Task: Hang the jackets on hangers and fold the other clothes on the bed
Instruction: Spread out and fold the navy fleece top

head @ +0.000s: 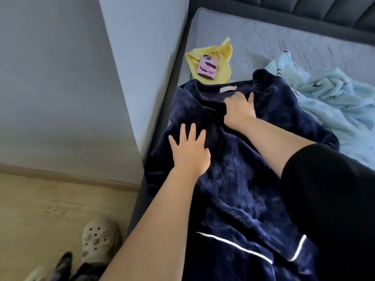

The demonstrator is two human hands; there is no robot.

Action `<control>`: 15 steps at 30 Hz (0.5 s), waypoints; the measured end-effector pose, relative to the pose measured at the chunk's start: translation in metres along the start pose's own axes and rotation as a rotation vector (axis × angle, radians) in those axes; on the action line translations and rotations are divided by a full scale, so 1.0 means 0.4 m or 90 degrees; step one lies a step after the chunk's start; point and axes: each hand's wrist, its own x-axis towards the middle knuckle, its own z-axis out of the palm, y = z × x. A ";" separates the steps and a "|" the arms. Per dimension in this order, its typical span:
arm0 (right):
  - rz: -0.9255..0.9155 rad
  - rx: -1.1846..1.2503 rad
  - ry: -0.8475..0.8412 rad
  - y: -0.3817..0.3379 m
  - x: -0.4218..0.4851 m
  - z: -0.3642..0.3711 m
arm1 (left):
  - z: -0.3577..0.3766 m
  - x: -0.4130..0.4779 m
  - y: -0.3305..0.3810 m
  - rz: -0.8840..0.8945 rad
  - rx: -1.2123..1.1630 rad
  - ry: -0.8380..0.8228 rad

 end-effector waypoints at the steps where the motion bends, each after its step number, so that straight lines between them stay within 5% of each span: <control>1: 0.001 -0.024 -0.017 0.003 0.007 -0.002 | 0.000 0.001 -0.001 0.001 -0.007 -0.009; 8: -0.024 0.065 -0.001 0.022 0.054 -0.014 | 0.021 -0.002 -0.016 0.006 -0.013 0.008; 15: 0.089 0.249 -0.016 -0.022 0.133 0.027 | 0.035 0.013 -0.014 -0.024 -0.036 -0.011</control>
